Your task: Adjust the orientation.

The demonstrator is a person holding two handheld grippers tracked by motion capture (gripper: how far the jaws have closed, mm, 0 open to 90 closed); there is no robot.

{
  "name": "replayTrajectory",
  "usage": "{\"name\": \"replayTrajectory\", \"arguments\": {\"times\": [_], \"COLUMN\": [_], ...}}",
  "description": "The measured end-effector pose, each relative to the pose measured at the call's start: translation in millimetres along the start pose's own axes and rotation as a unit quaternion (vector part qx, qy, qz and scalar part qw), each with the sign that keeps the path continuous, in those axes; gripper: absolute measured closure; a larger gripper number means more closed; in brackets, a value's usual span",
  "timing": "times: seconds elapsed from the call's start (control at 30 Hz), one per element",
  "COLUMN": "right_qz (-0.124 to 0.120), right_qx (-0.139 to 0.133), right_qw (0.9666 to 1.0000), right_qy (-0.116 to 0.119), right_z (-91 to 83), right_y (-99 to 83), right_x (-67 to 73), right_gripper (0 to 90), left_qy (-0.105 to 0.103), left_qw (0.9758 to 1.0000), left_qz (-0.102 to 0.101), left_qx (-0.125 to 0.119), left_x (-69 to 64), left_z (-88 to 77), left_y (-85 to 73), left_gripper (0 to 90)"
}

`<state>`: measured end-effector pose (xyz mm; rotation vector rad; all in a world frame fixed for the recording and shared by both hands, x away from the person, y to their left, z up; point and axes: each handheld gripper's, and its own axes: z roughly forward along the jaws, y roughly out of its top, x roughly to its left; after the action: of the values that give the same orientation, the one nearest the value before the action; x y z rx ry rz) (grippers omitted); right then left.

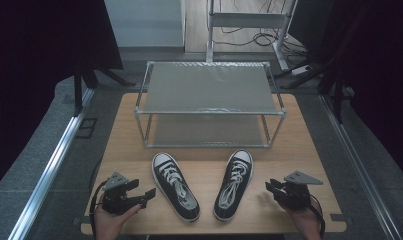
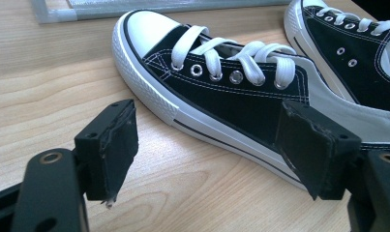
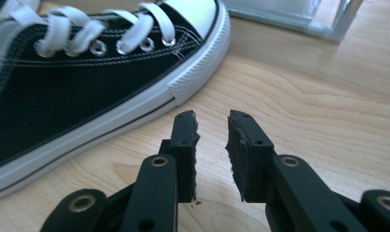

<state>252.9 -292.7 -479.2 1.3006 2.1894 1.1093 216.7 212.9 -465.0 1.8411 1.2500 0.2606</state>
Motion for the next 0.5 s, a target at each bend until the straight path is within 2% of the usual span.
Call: {"name": "replayTrajectory", "arguments": {"times": [0.07,0.13,0.17,0.2,0.27,0.33,0.37,0.4,0.43,0.47,0.5], "right_qz": [-0.001,-0.008,-0.008,-0.019,-0.024,-0.033,-0.049,-0.049,-0.058,-0.074,-0.074], "right_qx": [-0.002,-0.017,-0.017,-0.026,-0.03,-0.039,-0.041,-0.041,-0.041,-0.041,-0.041], "right_qw": [1.0,0.9994,0.9994,0.9982,0.9977,0.996,0.9943,0.9943,0.9934,0.9912,0.9912], "right_qy": [0.005,0.03,0.03,0.05,0.055,0.074,0.085,0.085,0.09,0.102,0.102], "right_z": [-1.2,-7.3,-7.3,-12.4,-14.1,-18.3,-20.9,-20.9,-21.5,-21.7,-21.7], "right_y": [0.9,5.5,5.5,9.6,10.8,14.8,19.0,19.0,21.2,25.8,25.8], "right_x": [1.3,11.7,11.7,23.8,28.3,40.3,53.8,53.8,60.7,77.6,77.6], "right_gripper": [73.7,78.0,78.0,83.0,84.8,89.1,90.0,90.0,90.0,90.0,90.0], "left_qy": [-0.002,-0.001,-0.001,-0.003,-0.002,-0.003,-0.005,-0.005,-0.007,-0.006,-0.006], "left_qw": [1.0,1.0,1.0,0.9999,0.9999,0.9999,0.9999,0.9999,0.9998,0.9998,0.9998], "left_qz": [0.001,0.003,0.003,0.007,0.007,0.009,0.011,0.011,0.012,0.013,0.013], "left_qx": [0.003,0.007,0.007,0.007,0.01,0.01,0.012,0.012,0.014,0.017,0.017], "left_x": [-0.2,-2.0,-2.0,-2.7,-4.6,-6.5,-7.4,-7.4,-7.8,-8.7,-8.7], "left_z": [0.1,0.4,0.4,0.5,0.9,1.3,1.9,1.9,2.3,1.8,1.8], "left_y": [0.3,1.5,1.5,1.8,2.3,2.7,2.8,2.8,2.7,2.8,2.8], "left_gripper": [23.1,23.0,22.9,22.8,22.8,22.8,22.8,22.8,22.8,22.8,22.8]}}
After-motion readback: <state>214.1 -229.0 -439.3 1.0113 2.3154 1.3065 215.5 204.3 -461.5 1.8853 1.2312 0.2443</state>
